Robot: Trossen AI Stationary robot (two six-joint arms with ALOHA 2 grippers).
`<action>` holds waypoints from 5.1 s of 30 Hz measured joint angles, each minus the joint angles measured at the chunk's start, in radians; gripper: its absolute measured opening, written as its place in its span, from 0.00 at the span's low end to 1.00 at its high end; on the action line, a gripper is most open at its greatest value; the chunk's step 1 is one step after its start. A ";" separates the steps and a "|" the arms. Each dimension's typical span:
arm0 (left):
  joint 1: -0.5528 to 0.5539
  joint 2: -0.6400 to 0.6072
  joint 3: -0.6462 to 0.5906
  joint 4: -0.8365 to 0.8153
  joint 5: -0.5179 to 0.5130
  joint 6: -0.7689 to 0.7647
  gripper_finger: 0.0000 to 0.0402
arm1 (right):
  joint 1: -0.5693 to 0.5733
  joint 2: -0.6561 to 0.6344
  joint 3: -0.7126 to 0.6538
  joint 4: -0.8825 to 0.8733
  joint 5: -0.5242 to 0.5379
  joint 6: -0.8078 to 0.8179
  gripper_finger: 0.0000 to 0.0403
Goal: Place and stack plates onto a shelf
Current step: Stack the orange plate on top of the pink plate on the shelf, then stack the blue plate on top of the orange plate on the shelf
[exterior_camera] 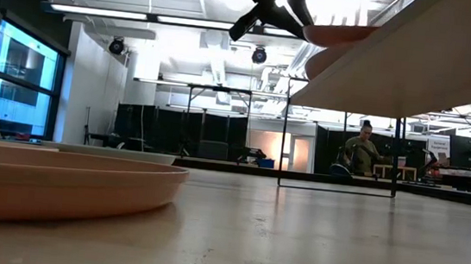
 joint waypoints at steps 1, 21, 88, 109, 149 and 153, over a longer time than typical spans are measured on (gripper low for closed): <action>0.000 0.000 0.000 0.001 -0.002 0.006 0.09 | 0.000 0.000 0.000 0.000 0.000 0.000 0.00; -0.001 0.032 0.000 0.103 0.096 0.049 0.34 | 0.000 0.000 0.000 -0.026 0.000 0.020 0.00; -0.192 -0.732 -0.820 0.637 -0.118 0.505 0.36 | 0.217 0.352 0.128 -0.926 -0.393 0.559 0.00; -0.192 -0.961 -0.820 0.638 -0.018 0.497 0.36 | 0.133 0.343 0.314 -0.619 -0.223 0.125 0.00; 0.120 -0.907 -0.723 -0.212 -0.134 -0.125 0.36 | 0.072 -0.019 -0.114 -0.092 -0.141 0.175 0.00; 0.266 -0.881 -0.773 -0.564 -0.120 -0.250 0.36 | 0.072 -0.019 -0.114 -0.096 -0.136 0.175 0.00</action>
